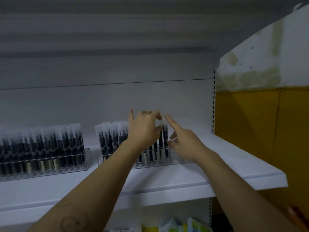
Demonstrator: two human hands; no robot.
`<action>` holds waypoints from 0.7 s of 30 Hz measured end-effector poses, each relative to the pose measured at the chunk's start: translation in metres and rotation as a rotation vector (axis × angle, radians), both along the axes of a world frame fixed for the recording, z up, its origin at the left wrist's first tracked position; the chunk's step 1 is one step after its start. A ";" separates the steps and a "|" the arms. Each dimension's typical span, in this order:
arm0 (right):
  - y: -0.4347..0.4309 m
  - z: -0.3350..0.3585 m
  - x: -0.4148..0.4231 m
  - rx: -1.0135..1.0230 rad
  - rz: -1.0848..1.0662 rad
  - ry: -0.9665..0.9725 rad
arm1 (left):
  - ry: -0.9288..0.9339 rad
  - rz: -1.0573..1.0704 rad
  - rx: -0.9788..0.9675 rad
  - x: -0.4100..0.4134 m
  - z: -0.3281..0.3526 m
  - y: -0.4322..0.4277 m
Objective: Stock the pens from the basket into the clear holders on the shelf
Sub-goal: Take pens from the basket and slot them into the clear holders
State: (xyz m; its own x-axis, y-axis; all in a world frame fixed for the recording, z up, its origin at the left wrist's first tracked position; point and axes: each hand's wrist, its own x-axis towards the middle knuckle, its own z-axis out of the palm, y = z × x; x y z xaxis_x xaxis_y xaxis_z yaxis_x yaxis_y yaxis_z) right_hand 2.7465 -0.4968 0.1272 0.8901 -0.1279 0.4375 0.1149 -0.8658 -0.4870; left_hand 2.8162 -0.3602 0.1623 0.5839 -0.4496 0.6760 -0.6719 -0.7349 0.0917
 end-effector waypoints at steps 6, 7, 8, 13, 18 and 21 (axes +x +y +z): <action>0.012 -0.010 -0.021 -0.064 -0.052 -0.041 | -0.099 -0.042 -0.022 -0.021 -0.007 0.022; 0.014 -0.012 -0.025 -0.068 -0.061 -0.060 | -0.109 -0.049 -0.034 -0.026 -0.010 0.027; 0.017 -0.014 -0.029 -0.067 -0.070 -0.079 | -0.113 -0.055 -0.045 -0.031 -0.013 0.032; 0.043 -0.018 -0.050 -0.092 -0.090 -0.140 | -0.128 -0.065 -0.083 -0.060 -0.035 0.063; 0.083 -0.035 -0.079 -0.162 -0.071 -0.225 | -0.184 0.015 -0.108 -0.087 -0.071 0.107; 0.114 -0.056 -0.092 -0.202 -0.058 -0.237 | -0.166 0.059 -0.088 -0.099 -0.102 0.136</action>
